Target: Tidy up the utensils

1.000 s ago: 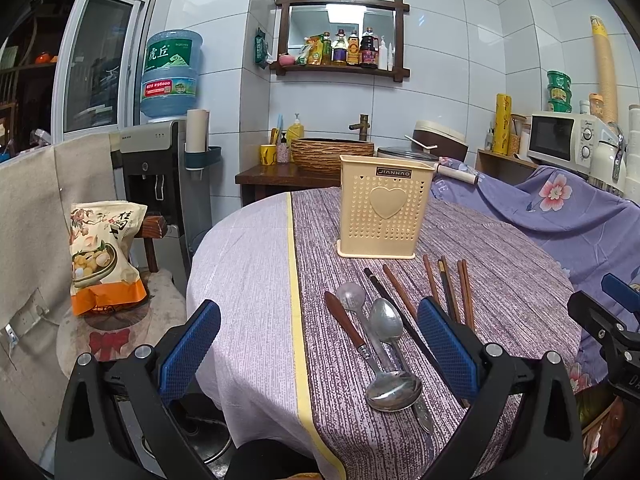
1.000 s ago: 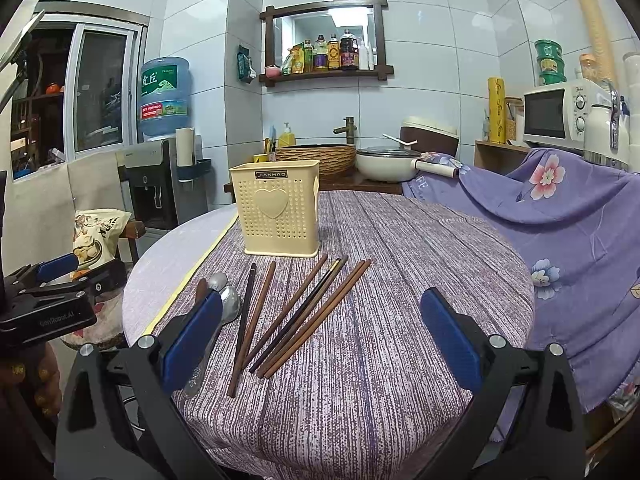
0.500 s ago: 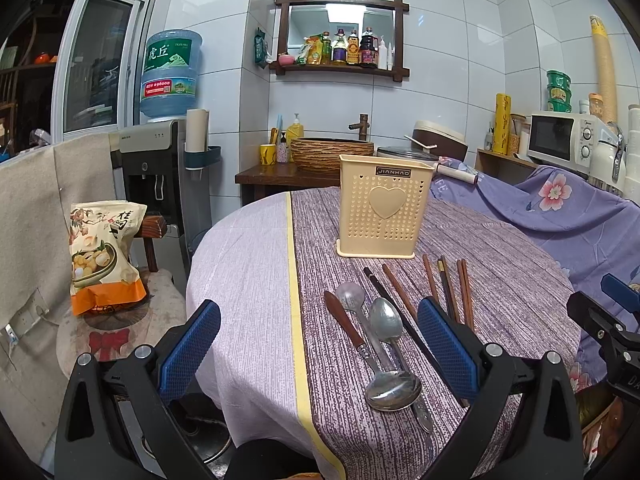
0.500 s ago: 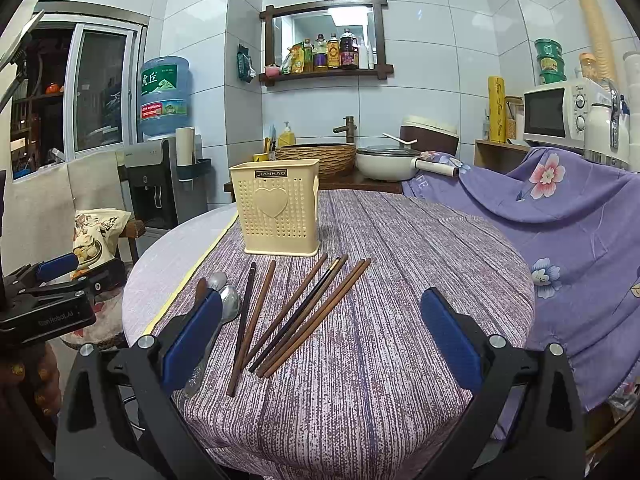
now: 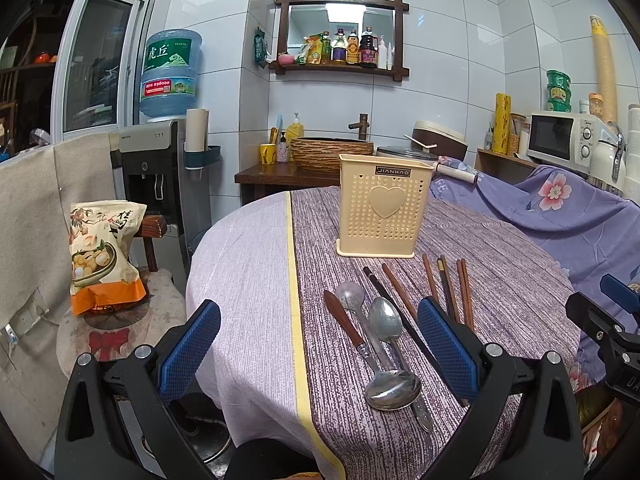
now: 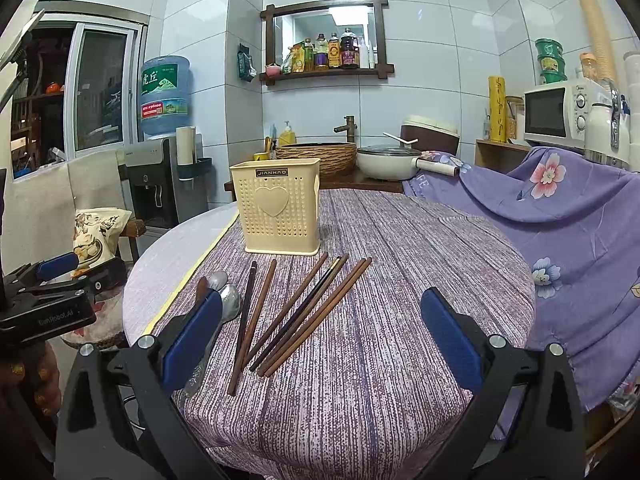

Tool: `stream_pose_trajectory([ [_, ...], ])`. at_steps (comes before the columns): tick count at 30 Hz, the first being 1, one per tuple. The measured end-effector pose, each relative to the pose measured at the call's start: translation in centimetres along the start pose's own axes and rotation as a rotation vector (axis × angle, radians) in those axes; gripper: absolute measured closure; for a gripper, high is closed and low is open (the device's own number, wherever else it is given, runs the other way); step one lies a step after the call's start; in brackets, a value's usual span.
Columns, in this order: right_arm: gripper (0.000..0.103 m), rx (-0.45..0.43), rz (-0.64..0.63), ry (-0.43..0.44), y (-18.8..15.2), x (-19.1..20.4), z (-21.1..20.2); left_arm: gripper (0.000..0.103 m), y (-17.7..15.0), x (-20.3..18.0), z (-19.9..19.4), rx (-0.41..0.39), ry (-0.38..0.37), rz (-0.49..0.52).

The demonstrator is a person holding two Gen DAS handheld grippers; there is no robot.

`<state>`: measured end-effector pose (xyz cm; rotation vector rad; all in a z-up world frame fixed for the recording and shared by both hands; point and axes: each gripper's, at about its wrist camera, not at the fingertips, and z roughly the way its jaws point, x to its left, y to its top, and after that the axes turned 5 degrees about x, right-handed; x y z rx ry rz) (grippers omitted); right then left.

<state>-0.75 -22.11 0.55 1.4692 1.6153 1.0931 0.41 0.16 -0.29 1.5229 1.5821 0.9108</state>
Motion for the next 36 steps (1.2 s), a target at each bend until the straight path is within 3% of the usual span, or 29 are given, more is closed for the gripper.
stream_pose_trajectory([
  [23,0.005,0.014,-0.014,-0.025,0.2,-0.4,0.8,0.006,-0.1,-0.2,0.7,0.015,0.014,0.016],
  [36,0.005,0.142,0.039,-0.06,-0.1,-2.7,5.9,0.006,0.2,1.4,5.8,0.154,0.019,0.006],
])
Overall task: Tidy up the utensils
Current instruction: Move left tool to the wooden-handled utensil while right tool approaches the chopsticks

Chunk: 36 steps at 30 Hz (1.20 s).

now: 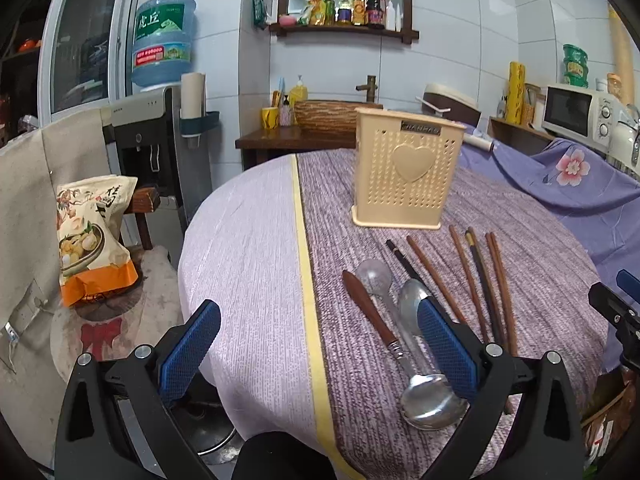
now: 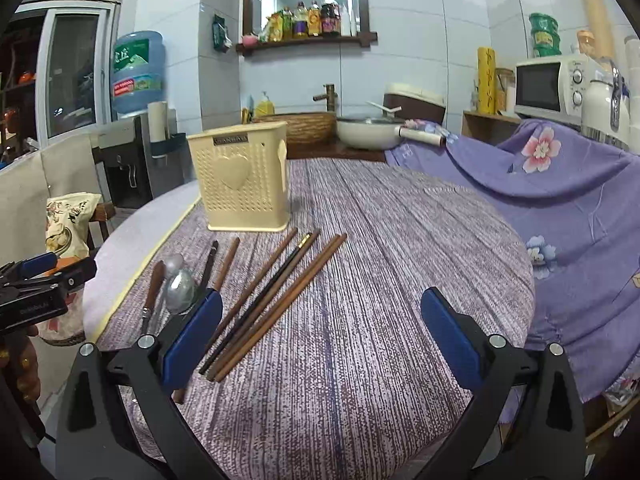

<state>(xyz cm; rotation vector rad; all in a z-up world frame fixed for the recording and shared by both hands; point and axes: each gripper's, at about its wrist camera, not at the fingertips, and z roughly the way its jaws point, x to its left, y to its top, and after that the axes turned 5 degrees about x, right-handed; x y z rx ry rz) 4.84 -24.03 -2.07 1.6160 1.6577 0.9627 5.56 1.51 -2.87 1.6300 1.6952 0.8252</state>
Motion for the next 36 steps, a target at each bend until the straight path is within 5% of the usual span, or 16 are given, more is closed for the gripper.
stream_pose_trajectory([
  [13,0.005,0.192,0.049,0.027,1.4,-0.7,6.2,0.006,1.1,1.2,3.8,0.122,-0.03,-0.011],
  [16,0.007,0.228,0.052,0.028,2.2,-0.8,7.7,0.013,1.6,0.8,4.7,0.151,-0.044,-0.004],
  [26,0.044,0.323,0.084,0.001,5.9,-1.7,13.6,0.039,2.5,-0.8,7.7,0.251,-0.09,0.007],
  [36,0.063,0.427,0.143,-0.005,7.0,-2.5,18.6,0.041,2.4,-0.5,8.9,0.285,-0.101,-0.017],
])
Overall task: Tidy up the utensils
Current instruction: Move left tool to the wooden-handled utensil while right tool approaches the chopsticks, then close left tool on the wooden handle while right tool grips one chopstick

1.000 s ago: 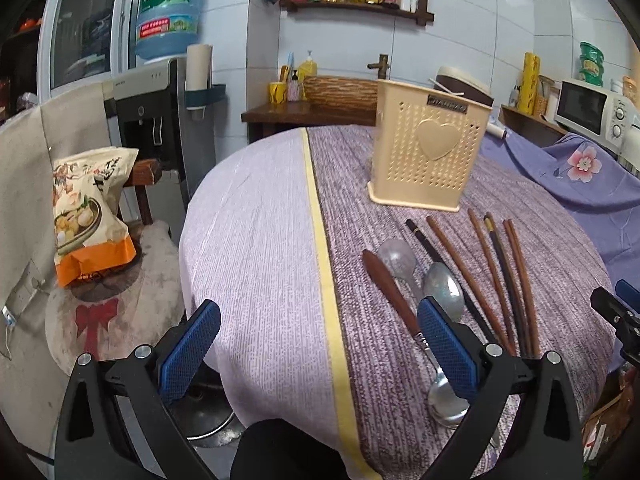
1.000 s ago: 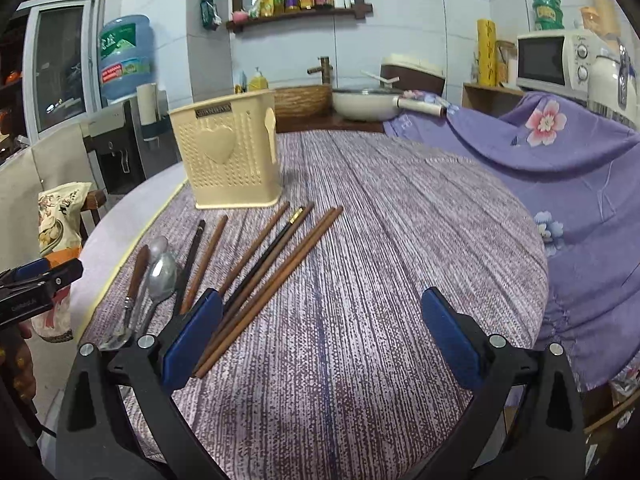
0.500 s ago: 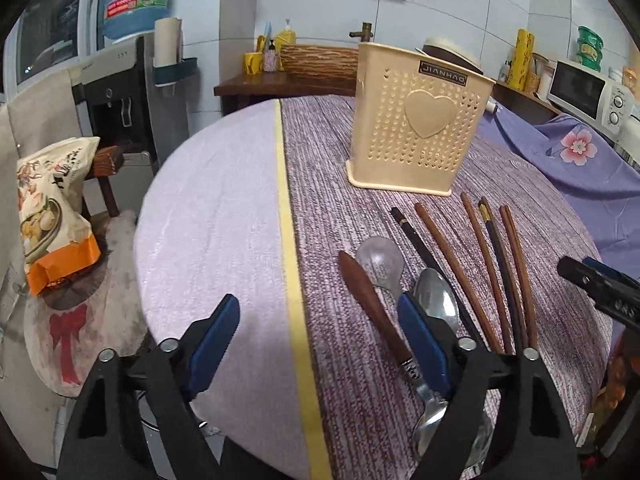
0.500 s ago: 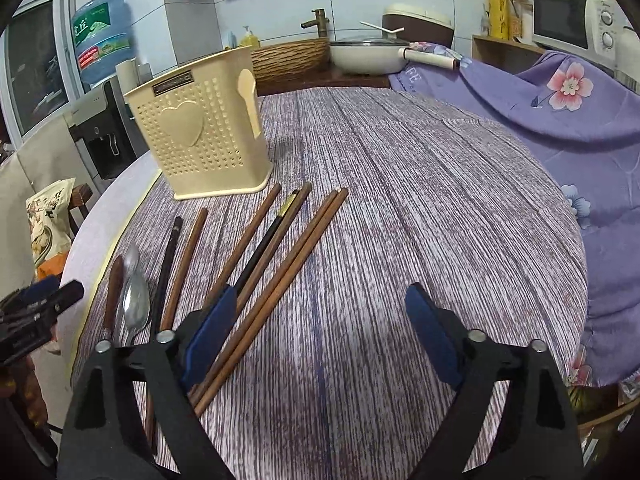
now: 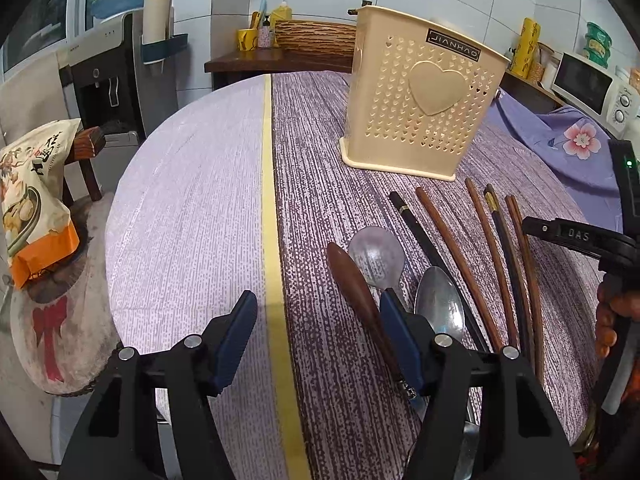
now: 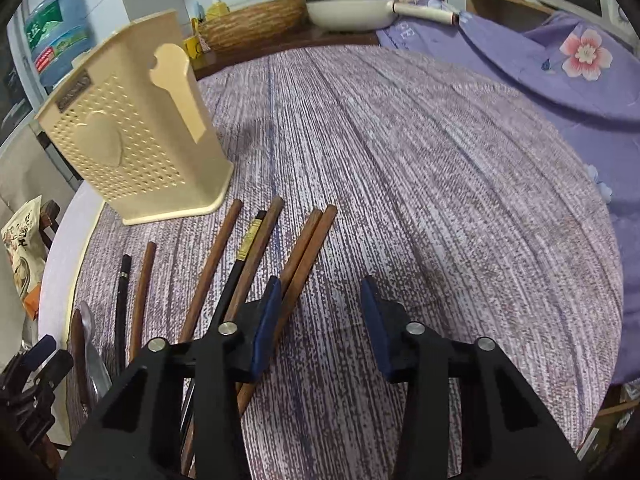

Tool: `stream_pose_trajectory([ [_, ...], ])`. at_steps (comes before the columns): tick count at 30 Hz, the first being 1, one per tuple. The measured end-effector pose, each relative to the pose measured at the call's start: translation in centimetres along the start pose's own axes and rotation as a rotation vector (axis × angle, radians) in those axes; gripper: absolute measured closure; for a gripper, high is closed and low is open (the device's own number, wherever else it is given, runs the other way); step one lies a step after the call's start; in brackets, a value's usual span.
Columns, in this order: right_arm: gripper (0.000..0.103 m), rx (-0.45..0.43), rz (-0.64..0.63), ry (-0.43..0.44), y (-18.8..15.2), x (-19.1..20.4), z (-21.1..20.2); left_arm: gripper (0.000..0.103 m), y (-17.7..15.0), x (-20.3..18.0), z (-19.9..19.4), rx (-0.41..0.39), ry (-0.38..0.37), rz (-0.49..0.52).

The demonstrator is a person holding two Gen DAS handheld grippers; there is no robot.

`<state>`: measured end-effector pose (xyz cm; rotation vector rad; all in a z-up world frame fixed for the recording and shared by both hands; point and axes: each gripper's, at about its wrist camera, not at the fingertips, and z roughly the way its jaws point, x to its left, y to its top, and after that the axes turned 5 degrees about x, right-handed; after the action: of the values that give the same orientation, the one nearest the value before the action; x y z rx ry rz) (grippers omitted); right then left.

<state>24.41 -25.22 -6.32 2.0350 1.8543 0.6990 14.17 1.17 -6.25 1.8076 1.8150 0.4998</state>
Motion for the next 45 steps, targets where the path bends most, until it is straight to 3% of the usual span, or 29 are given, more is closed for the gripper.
stream_pose_trajectory([
  [5,0.065,0.012,-0.016,-0.022,0.6,-0.2,0.3,0.041,0.0,0.0,0.3,0.007,0.003,0.008],
  [8,0.072,0.026,-0.041,-0.062,1.4,0.1,0.9,0.041,0.1,-0.1,0.4,0.011,0.006,0.011],
  [16,0.078,0.039,-0.058,-0.063,2.9,0.7,2.0,0.043,0.2,-0.9,0.7,0.027,0.015,0.026],
  [21,0.084,0.048,-0.065,-0.049,3.2,0.8,2.3,0.051,0.4,-1.4,1.2,0.045,0.038,0.04],
  [33,0.084,0.078,-0.075,-0.037,4.1,1.4,3.1,0.07,2.2,-2.2,2.4,0.101,0.061,0.06],
  [35,0.09,0.072,-0.075,-0.045,4.2,1.3,3.2,0.075,2.5,-2.1,2.5,0.109,0.052,0.051],
  [37,0.09,0.07,-0.065,-0.029,4.1,1.0,3.1,0.08,2.8,-1.9,2.6,0.114,0.041,0.039],
  [45,0.093,0.077,0.005,0.083,4.4,-0.3,3.2,0.084,3.6,-1.3,3.0,0.117,-0.024,-0.011],
])
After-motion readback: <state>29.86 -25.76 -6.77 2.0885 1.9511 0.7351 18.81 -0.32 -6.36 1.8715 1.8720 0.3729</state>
